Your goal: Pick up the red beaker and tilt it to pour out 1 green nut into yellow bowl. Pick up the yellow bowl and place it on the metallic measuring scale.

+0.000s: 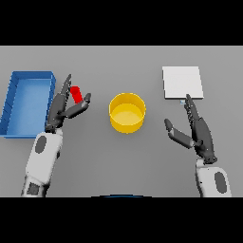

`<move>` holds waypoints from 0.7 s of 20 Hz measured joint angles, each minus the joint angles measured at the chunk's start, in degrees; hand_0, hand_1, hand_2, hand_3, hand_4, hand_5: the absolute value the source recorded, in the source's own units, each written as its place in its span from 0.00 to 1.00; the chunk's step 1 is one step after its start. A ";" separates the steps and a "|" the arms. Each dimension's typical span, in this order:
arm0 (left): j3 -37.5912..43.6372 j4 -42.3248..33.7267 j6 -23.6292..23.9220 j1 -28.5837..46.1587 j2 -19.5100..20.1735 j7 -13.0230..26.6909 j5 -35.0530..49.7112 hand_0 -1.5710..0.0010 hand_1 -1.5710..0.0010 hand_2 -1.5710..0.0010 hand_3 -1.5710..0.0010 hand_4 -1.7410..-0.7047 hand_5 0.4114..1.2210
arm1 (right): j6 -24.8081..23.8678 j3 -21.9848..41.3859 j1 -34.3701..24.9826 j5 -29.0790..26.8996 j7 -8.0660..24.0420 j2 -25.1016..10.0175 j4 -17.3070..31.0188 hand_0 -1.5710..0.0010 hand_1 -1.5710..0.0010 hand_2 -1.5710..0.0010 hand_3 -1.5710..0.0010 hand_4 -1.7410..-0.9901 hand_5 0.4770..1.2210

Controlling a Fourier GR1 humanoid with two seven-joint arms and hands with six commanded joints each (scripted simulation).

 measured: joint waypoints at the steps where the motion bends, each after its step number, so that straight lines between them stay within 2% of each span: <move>1: -0.16 0.98 0.39 -0.64 -0.21 0.20 -0.51 1.00 1.00 1.00 1.00 0.49 0.29 | -0.05 -0.26 -0.89 -0.26 0.44 -0.02 0.24 1.00 1.00 1.00 1.00 0.59 0.22; 4: 0.83 5.02 0.54 -3.59 -0.12 -2.27 -0.38 1.00 1.00 1.00 1.00 0.45 0.33 | -0.27 -0.49 -1.06 -0.35 0.84 -0.15 -0.20 1.00 1.00 1.00 1.00 0.59 0.22; 5: 1.19 6.85 0.64 -4.15 -0.37 -3.18 -0.31 1.00 1.00 1.00 1.00 0.44 0.34 | -0.33 -0.76 -1.93 -0.48 1.89 -0.19 0.54 1.00 1.00 1.00 1.00 0.59 0.23; 7: 1.64 8.89 1.08 -4.98 -1.04 -5.86 -0.17 1.00 1.00 1.00 1.00 0.40 0.37 | -0.43 -0.19 -1.51 0.17 0.51 0.16 0.66 1.00 1.00 1.00 1.00 0.58 0.23; 8: 2.34 10.48 1.45 -6.28 -1.37 -5.71 0.24 1.00 1.00 0.97 0.98 0.38 0.39 | -0.37 -0.36 -1.76 -0.35 1.25 0.41 0.64 1.00 1.00 1.00 1.00 0.59 0.23; 10: 3.58 12.55 2.09 -6.99 -1.78 -7.37 1.00 0.78 0.80 0.79 0.85 0.34 0.44 | -0.56 -0.33 -0.96 -0.01 0.80 0.27 0.45 1.00 1.00 1.00 1.00 0.59 0.23; 11: 4.16 13.01 2.36 -7.43 -1.94 -8.21 1.45 0.63 0.65 0.65 0.73 0.31 0.46 | -0.61 -0.75 -1.51 -0.21 1.38 0.00 0.87 1.00 1.00 1.00 1.00 0.60 0.23; 13: 4.95 13.95 3.06 -8.32 -3.24 -8.79 2.35 0.40 0.41 0.42 0.47 0.31 0.66 | -0.34 -0.69 -1.17 -0.63 1.09 0.14 0.30 1.00 1.00 1.00 1.00 0.60 0.23; 14: 5.53 15.48 3.55 -8.96 -3.34 -9.45 2.44 0.32 0.33 0.33 0.38 0.25 0.73 | -0.56 -0.38 -0.99 -0.48 1.31 0.50 -0.34 1.00 1.00 1.00 1.00 0.60 0.23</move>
